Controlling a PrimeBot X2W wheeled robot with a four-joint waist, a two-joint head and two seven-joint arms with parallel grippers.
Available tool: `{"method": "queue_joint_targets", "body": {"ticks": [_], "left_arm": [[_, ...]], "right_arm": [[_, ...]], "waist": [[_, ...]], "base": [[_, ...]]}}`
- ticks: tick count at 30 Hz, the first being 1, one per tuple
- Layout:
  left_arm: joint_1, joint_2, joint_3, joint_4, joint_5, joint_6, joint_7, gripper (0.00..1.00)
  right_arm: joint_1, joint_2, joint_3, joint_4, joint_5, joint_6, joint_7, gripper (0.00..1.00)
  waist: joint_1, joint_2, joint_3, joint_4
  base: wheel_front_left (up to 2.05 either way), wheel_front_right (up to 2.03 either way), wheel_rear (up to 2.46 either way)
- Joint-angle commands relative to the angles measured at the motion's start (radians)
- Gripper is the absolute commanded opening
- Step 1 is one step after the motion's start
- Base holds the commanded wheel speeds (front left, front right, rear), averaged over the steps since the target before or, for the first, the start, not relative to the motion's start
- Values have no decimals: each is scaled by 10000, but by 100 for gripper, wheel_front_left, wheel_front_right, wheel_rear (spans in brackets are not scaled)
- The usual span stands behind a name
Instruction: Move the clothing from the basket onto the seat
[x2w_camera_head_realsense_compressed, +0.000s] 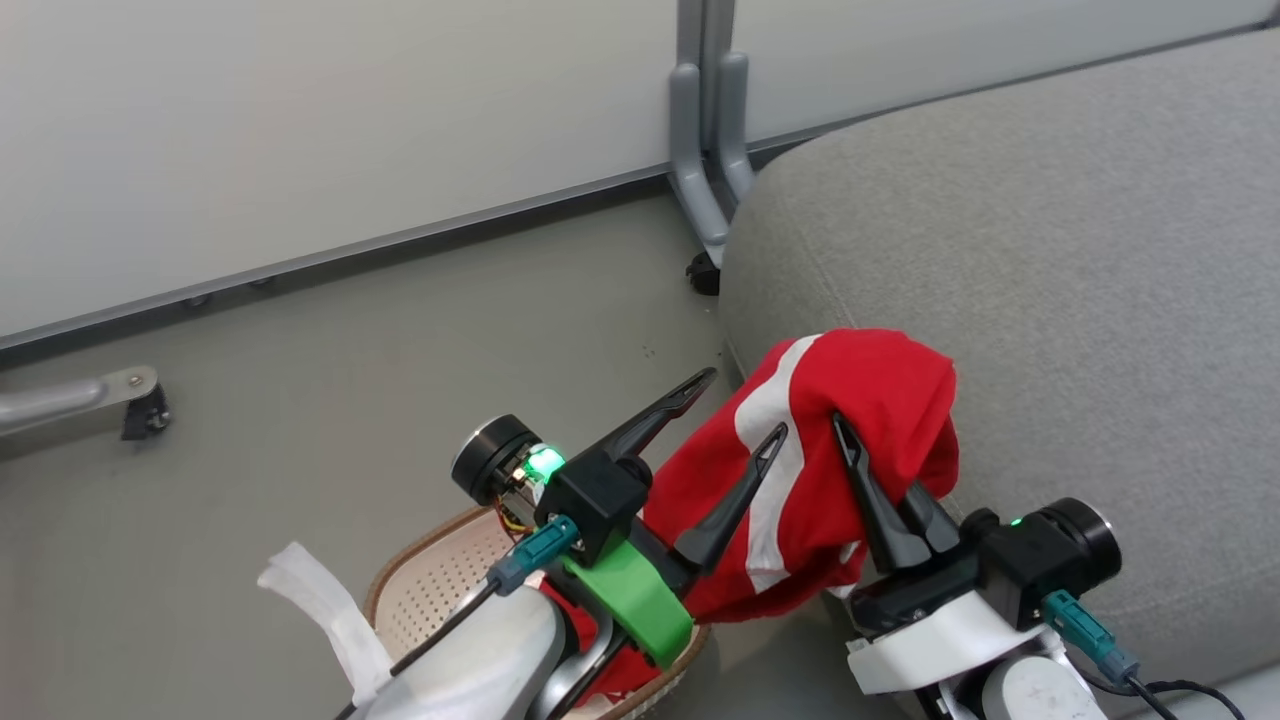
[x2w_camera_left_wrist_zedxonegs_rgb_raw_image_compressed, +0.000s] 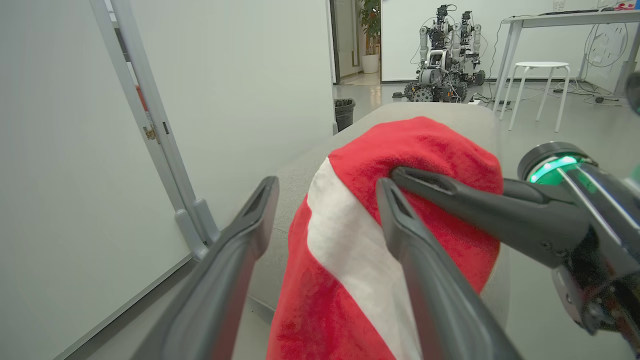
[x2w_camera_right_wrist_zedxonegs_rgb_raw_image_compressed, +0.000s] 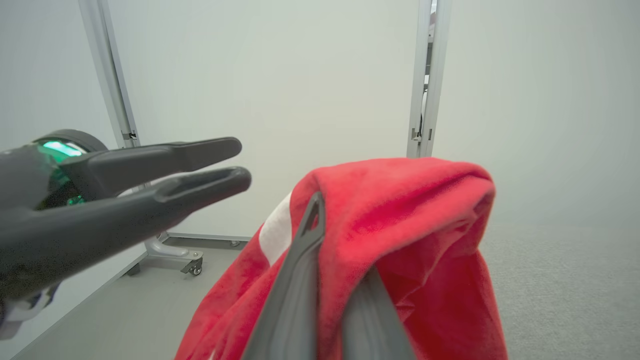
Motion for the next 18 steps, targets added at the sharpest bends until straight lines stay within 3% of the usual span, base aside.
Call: {"method": "queue_joint_targets", "body": {"ticks": [1,11,18], "left_arm": [[-130,79,-8,-33,-87,-4,22,100],[-264,278,-148,-130,-94,20,192,100],[-245,442,-275,-280,-88,18,305,100]], "right_arm": [[31,-8,-150,-154,-80,-3,-31,0],[488,67,-895,-802,-299,-3,-31,0],[740,110,-1196,-1028,-214,-3,-31,0]], "waist": [[0,-1,348,-1059],[0,-1,806,-2691],[0,-1,1115,-3212]], "base": [[0,0,0],[0,0,0],[0,0,0]]}}
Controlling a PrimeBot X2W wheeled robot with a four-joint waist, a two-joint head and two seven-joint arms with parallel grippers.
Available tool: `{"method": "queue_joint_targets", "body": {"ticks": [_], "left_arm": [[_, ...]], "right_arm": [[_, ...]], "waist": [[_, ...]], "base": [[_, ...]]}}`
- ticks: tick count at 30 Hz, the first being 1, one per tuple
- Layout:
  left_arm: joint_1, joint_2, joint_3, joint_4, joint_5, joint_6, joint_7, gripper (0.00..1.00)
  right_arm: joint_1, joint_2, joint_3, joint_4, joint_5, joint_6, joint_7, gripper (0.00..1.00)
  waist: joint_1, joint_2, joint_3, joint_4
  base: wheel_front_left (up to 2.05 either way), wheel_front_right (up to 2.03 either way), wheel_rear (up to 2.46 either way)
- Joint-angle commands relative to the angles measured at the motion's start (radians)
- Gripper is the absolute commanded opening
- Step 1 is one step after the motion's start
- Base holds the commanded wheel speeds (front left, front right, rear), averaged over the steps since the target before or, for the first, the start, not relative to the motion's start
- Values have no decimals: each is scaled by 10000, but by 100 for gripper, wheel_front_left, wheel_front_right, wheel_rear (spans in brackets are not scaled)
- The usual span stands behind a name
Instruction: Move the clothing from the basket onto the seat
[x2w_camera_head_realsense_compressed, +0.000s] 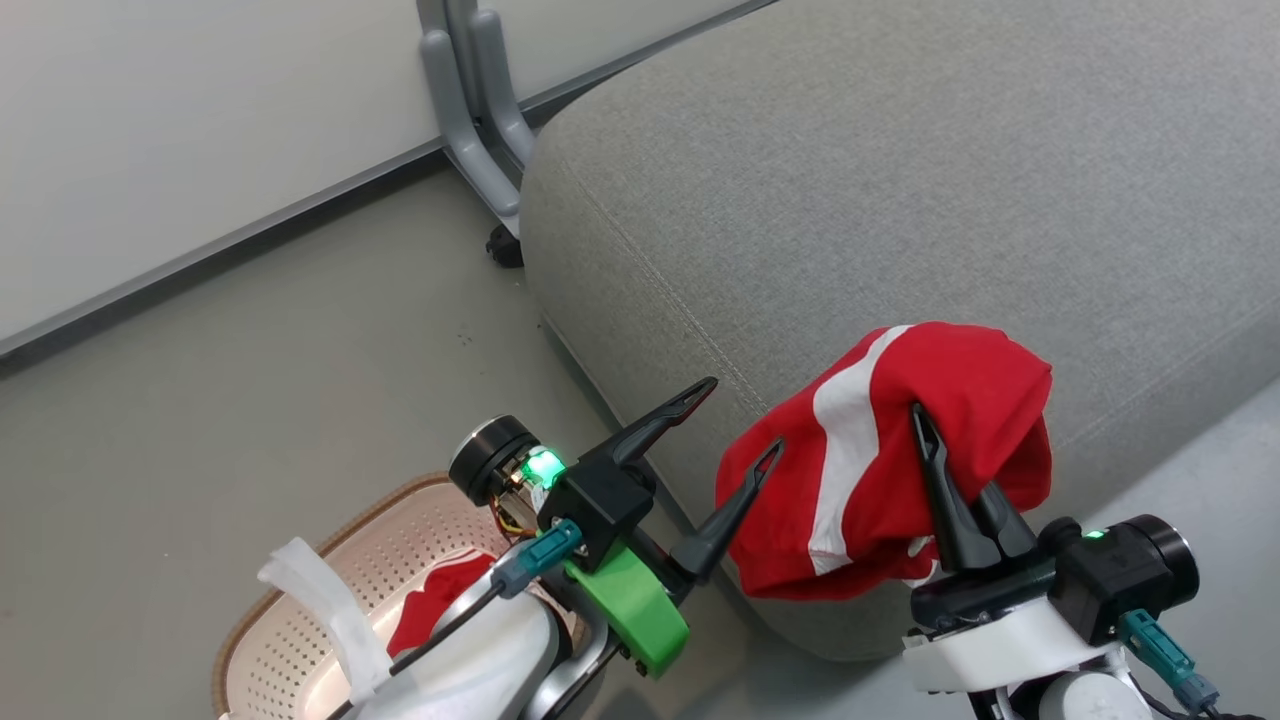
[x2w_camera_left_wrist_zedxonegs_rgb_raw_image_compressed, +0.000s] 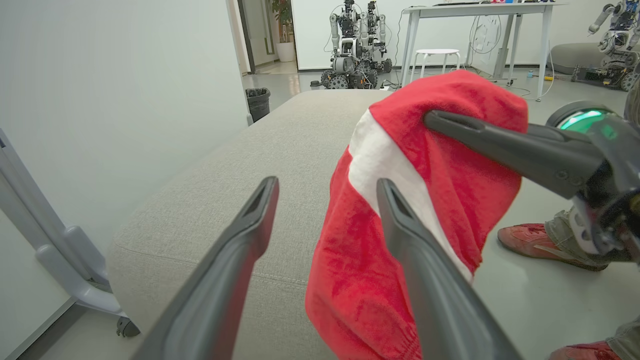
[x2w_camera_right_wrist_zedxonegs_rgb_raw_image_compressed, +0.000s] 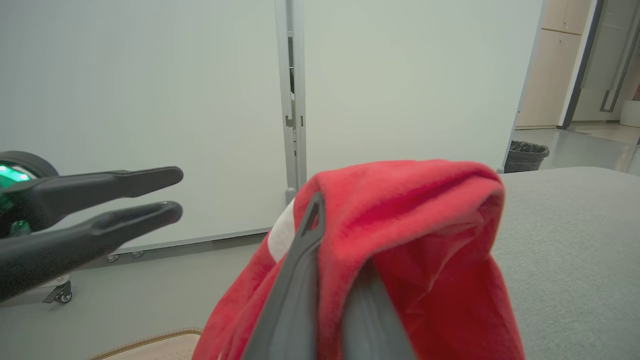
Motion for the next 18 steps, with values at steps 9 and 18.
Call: {"method": "queue_joint_targets", "body": {"ticks": [9,18], "left_arm": [[-362,479,-133,-436,84,-30,409,100],[-1202,1144,-271,-1348,394,-184,1056,100]], "right_arm": [[-836,10,-616,-309,665,-6,-31,0],[-4104,25,-2544,-259,1436,-6,-31,0]], "waist": [[0,-1,1354,-309],[0,-1,3627,766]], "base": [[0,0,0],[0,0,0]]}}
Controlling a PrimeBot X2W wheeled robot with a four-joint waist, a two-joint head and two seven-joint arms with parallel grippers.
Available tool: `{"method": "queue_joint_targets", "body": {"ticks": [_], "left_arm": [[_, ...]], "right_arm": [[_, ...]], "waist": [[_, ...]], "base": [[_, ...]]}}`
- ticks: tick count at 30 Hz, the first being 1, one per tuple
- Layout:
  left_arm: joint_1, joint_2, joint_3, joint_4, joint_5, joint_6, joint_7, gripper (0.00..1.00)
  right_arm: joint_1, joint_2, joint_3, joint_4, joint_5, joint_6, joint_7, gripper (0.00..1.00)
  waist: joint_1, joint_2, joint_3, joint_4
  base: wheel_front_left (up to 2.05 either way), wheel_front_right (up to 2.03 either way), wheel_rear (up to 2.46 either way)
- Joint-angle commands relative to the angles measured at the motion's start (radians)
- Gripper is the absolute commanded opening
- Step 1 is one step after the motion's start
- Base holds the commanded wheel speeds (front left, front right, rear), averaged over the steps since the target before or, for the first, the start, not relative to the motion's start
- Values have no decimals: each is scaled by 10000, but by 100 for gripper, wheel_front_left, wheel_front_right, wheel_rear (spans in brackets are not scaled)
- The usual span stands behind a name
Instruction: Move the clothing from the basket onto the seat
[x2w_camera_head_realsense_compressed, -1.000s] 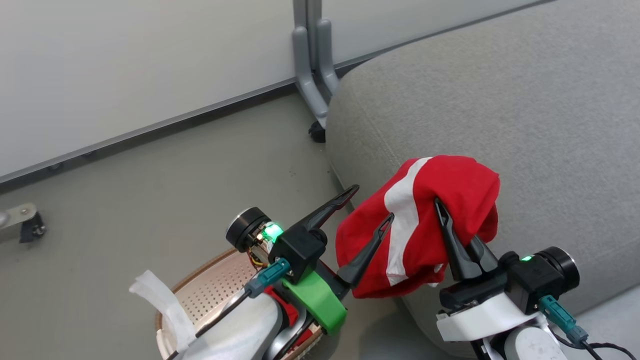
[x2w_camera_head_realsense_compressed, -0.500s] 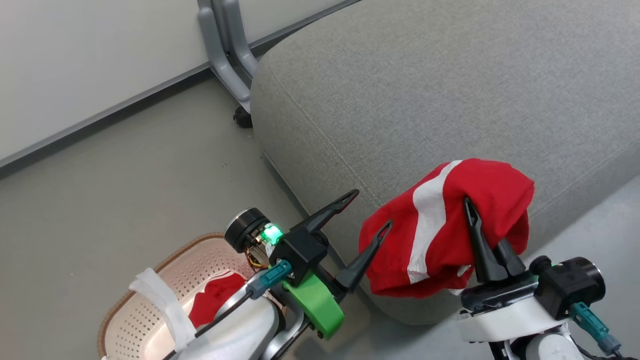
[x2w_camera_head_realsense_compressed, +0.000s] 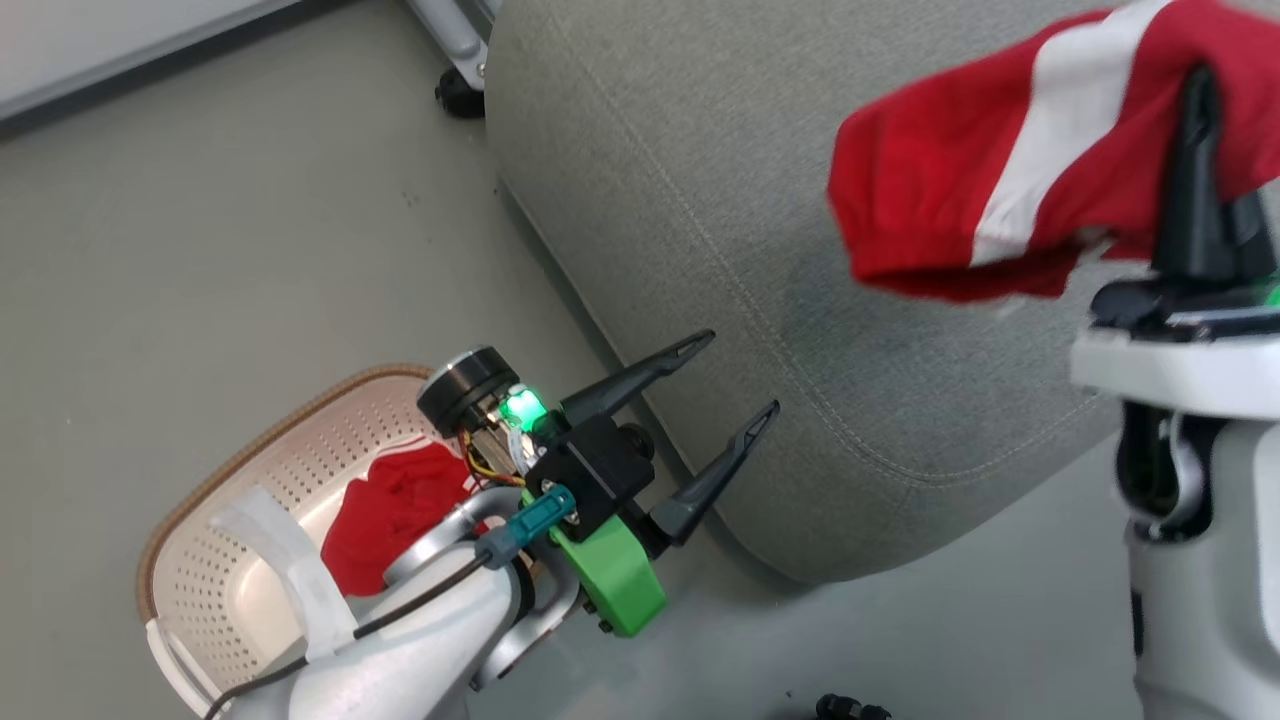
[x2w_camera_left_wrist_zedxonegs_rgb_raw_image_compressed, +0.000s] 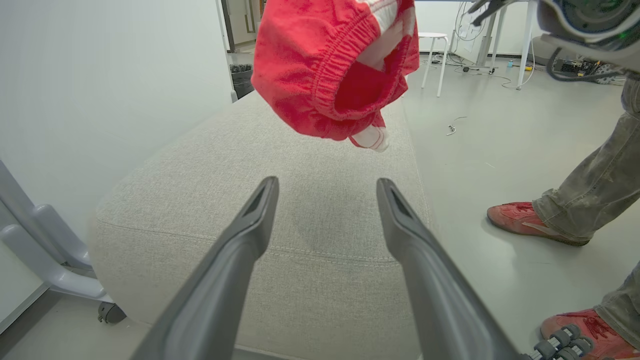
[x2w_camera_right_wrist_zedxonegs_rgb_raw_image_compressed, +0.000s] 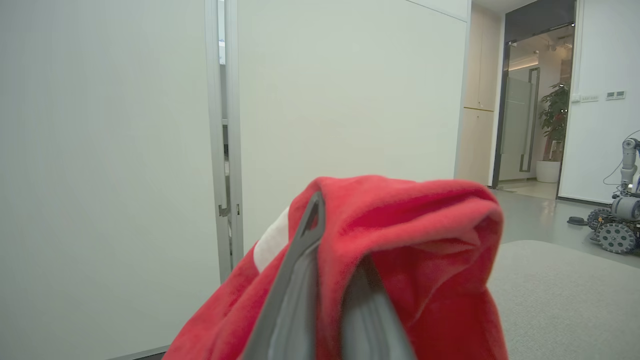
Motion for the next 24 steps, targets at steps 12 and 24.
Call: {"method": "queue_joint_targets", "body": {"ticks": [12,24], "left_arm": [[-1343,950,209,-1153,384,-119,376,100],[-1694,1122,-56,-1264,405,-159,300,100]], "right_arm": [[-4382,-17,-2407,2072,-757,-10,-31,0],[-5239,-291,-3840,5228,-1422,-10,-31,0]], "waist": [[0,-1,4059,1970],[0,-1,4608,2190]], "base": [[0,0,0],[0,0,0]]}}
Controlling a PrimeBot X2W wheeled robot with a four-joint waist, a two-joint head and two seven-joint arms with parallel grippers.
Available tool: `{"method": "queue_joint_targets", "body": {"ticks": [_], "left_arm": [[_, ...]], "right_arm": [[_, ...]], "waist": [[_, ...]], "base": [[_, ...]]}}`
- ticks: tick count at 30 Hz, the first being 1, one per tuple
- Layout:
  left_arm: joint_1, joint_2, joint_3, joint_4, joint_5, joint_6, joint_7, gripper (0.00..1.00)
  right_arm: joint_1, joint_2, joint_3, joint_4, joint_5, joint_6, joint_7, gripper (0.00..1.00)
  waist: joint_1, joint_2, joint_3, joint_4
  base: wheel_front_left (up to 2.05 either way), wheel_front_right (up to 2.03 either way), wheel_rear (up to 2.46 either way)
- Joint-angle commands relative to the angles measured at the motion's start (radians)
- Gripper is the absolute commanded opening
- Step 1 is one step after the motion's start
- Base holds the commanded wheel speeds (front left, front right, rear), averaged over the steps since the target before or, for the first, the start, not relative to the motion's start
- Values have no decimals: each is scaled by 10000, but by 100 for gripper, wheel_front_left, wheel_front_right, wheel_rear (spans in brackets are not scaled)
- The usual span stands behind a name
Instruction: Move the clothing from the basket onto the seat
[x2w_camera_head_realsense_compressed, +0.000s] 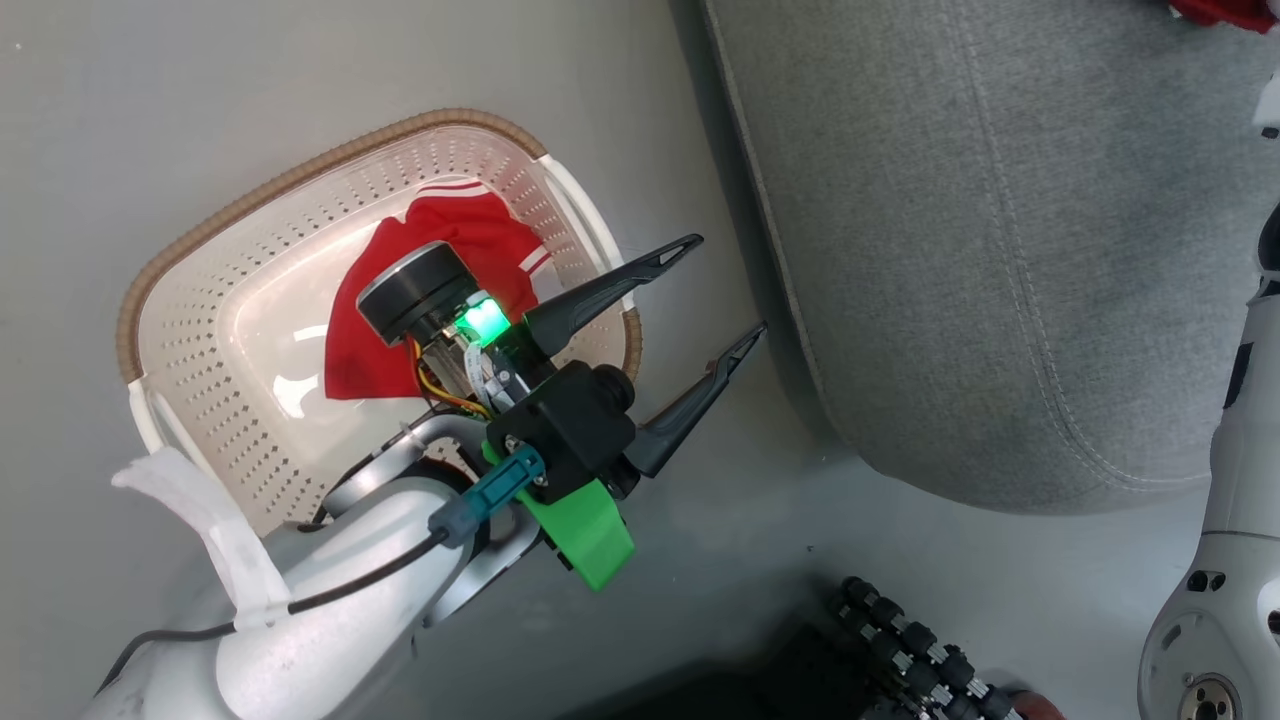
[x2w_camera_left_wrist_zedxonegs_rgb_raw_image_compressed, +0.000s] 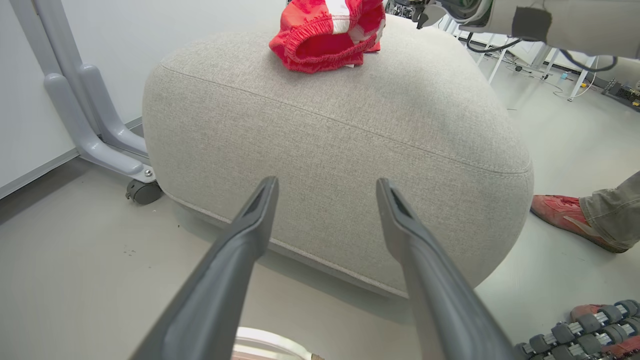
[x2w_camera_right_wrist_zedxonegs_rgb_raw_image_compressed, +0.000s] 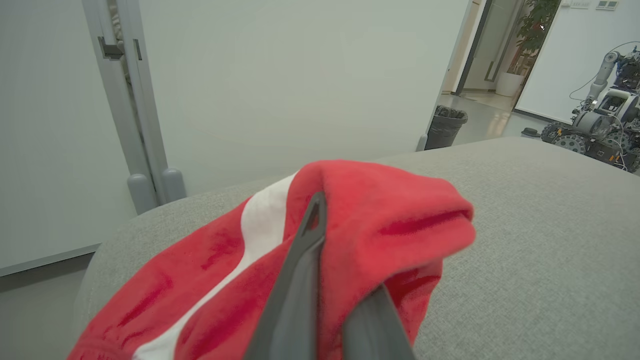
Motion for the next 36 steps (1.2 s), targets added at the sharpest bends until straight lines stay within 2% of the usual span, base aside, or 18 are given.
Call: {"method": "queue_joint_targets", "body": {"ticks": [1,2,3,4,6,13,18,24,27,31,36], "left_arm": [[-171,86,-19,31,-66,-14,-78,100],[-127,65,-23,82,-105,0,-104,100],[-80,34,-34,128,-128,13,-145,100],[-15,-17,-48,187,-174,32,-185,100],[98,-85,-56,324,-263,58,-302,100],[557,-415,187,1334,-655,327,-1127,100],[1172,-823,482,2398,-1216,591,-1966,100],[2003,-1399,1051,3593,-1939,821,-2531,100],[2472,-1703,1503,4051,-2208,919,-2624,100],[3522,-2188,2899,4120,-2112,1137,-2603,100],[4787,-2678,4541,4016,-1572,1188,-2609,100]], "right_arm": [[-55,31,-214,164,-83,-12,-31,0],[18,75,-397,271,-160,-12,-31,11],[103,104,-482,320,-219,-12,-31,26],[214,140,-597,321,-251,-13,-31,100],[404,162,-840,29,-273,-13,-31,100],[2022,265,-470,-1172,-510,-13,-29,100],[3570,258,710,-1647,-226,-15,-31,100],[5099,265,2351,-1737,49,-15,-31,100],[5697,272,3323,-1647,-4,-15,-31,100],[6445,249,4598,-1912,7,-15,-31,100],[7097,253,5159,-2293,132,-15,-29,100]], "waist": [[-3,-1,189,277],[-3,-1,108,267],[-3,-1,28,266],[-3,-1,-91,269],[-3,-1,-357,289],[-3,-1,-1692,538],[-3,-1,-2889,924],[-3,-1,-4221,1725],[-3,-1,-4862,2178],[-3,-1,-5767,2834],[-3,-1,-6739,3414]], "base": [[0,0,0],[0,0,0],[0,0,0],[0,0,0],[0,0,0],[0,0,0],[0,0,0],[0,0,0],[0,0,0],[0,0,0],[0,0,0]]}}
